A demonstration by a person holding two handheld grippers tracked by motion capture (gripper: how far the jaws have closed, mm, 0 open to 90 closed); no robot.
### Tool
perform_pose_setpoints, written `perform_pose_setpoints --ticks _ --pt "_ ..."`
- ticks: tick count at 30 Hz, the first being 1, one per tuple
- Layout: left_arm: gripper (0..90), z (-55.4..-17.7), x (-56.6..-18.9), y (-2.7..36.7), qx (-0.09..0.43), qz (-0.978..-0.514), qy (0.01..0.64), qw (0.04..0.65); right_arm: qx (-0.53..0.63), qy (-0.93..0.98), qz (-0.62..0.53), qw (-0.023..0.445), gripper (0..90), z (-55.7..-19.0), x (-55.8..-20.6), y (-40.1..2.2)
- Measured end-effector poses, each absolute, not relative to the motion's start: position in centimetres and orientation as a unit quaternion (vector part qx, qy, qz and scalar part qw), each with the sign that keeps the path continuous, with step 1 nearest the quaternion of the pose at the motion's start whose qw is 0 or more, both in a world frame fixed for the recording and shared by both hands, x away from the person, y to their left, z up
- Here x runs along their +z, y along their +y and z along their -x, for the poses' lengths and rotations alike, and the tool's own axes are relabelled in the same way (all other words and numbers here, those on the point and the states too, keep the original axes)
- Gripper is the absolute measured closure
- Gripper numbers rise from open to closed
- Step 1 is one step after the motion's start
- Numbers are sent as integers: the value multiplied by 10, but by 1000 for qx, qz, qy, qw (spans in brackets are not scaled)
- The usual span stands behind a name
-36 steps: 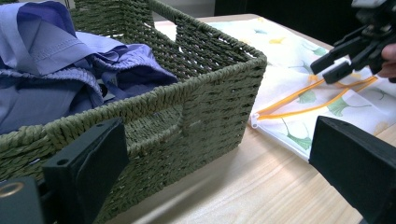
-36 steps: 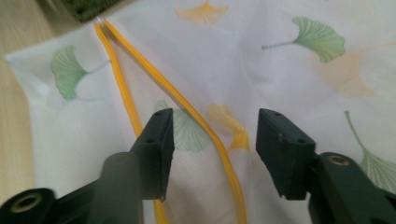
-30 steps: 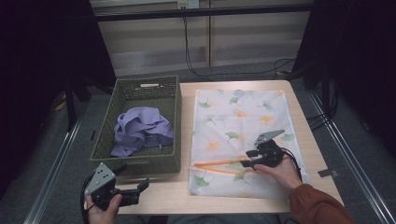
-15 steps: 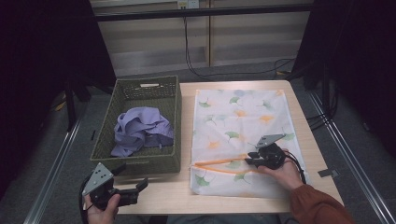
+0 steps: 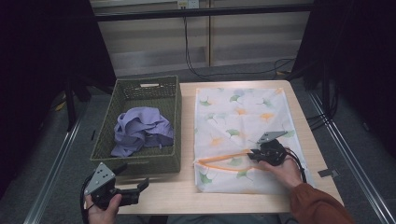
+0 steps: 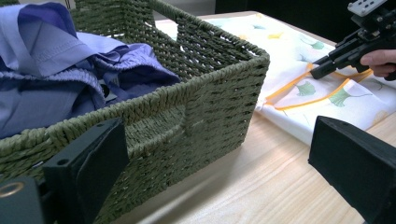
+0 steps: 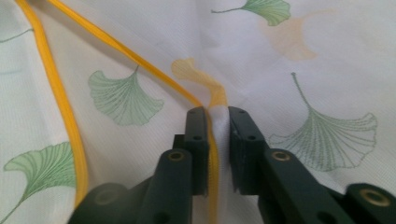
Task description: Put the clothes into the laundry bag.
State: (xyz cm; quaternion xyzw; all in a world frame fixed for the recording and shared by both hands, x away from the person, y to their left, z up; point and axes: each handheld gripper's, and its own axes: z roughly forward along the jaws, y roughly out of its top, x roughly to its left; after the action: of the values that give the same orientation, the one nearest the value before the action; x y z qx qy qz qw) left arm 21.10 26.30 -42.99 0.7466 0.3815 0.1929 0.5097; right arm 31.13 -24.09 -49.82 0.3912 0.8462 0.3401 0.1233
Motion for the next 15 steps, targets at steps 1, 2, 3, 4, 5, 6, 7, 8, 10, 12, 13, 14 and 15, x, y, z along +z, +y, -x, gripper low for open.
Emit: perform_pose_setpoints --ticks 1,2,3,4,5,6,7,8,10,12,13,14,15 --pt "44 -211 -430 263 193 -747 381 509 344 845 -390 123 828 -313 -499 -242" --pt "44 -210 -430 262 194 -747 382 508 341 843 -397 124 834 -314 -499 -243" --pt "44 -210 -430 262 197 -748 381 506 343 842 -398 121 833 -315 -499 -244" --pt "44 -210 -430 262 194 -748 383 507 342 846 -393 118 830 -315 -498 -244" --pt "45 -211 -430 263 188 -749 380 509 336 846 -394 125 826 -315 -498 -244" --pt "47 -211 -431 263 185 -750 380 510 334 845 -400 122 829 -314 -497 -244" --pt "48 -211 -430 263 187 -749 382 507 337 847 -392 121 833 -315 -497 -243" --pt "48 -212 -430 263 187 -749 380 509 337 848 -391 120 836 -314 -496 -244" --pt "48 -212 -431 264 182 -744 385 516 337 846 -394 124 844 -314 -495 -244" --pt "50 -213 -432 265 180 -742 394 511 346 840 -402 115 846 -315 -494 -246" --pt "51 -213 -432 265 185 -743 396 507 351 836 -410 102 845 -316 -492 -247" --pt "52 -213 -432 266 183 -741 395 512 355 833 -410 105 850 -316 -490 -248" --pt "52 -213 -432 266 180 -740 395 514 363 829 -412 103 857 -316 -487 -249"
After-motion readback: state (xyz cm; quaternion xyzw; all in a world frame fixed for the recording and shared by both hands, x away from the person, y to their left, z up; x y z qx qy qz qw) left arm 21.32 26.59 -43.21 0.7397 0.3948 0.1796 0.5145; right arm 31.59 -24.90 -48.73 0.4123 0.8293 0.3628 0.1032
